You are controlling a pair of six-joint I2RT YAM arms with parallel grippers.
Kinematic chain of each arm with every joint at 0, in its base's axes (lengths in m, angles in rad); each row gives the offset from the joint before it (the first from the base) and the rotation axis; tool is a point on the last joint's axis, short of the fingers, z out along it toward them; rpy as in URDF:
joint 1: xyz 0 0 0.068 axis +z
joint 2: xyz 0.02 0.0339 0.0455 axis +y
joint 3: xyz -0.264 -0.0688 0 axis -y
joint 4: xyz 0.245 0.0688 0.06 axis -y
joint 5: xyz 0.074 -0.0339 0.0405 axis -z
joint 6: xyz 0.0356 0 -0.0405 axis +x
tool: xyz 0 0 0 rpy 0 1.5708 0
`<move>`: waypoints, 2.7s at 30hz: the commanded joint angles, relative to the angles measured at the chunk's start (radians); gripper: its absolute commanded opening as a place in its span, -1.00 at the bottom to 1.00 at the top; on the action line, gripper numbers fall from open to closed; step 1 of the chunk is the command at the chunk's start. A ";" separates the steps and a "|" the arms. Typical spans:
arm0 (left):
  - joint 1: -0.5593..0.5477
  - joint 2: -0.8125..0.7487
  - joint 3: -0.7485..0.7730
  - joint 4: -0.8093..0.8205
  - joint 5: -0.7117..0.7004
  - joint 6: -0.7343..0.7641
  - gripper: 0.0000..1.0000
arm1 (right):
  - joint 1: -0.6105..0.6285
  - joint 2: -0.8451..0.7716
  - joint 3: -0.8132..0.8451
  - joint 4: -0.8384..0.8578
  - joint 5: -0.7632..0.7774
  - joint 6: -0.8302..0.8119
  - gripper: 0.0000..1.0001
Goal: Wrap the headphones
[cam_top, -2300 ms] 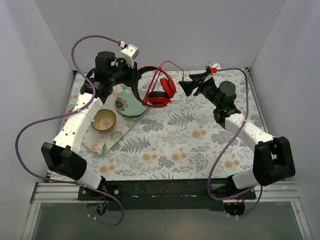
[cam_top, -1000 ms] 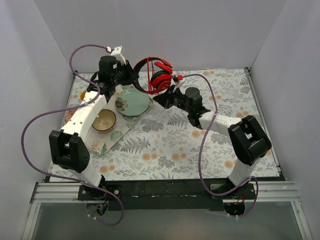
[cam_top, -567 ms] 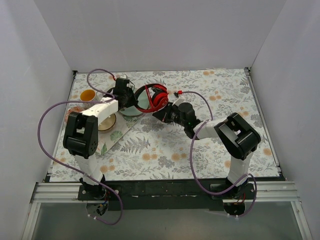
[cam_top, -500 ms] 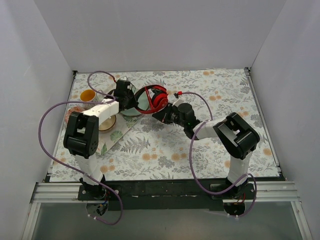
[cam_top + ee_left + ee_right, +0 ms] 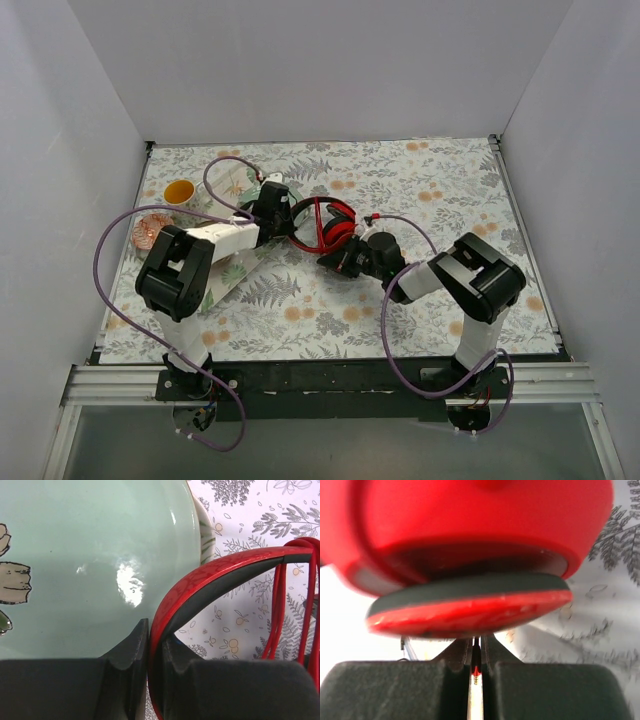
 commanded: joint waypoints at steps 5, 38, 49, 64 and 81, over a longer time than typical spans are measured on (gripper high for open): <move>-0.038 -0.035 0.001 0.065 0.001 -0.039 -1.00 | 0.019 -0.146 -0.114 0.062 -0.011 0.039 -0.92; -0.194 0.194 0.219 -0.039 0.007 0.040 -0.70 | -0.102 -0.219 -0.336 0.123 0.002 0.075 -0.97; -0.193 0.144 0.228 -0.042 -0.017 0.063 -0.30 | -0.102 -0.232 -0.353 0.116 0.013 0.075 -0.44; -0.193 0.111 0.248 -0.036 -0.017 0.106 -0.11 | -0.035 -0.442 -0.285 -0.214 0.134 -0.151 -0.23; -0.193 -0.032 0.289 -0.074 0.044 0.313 0.96 | -0.077 -0.731 0.116 -0.797 0.224 -0.692 -0.16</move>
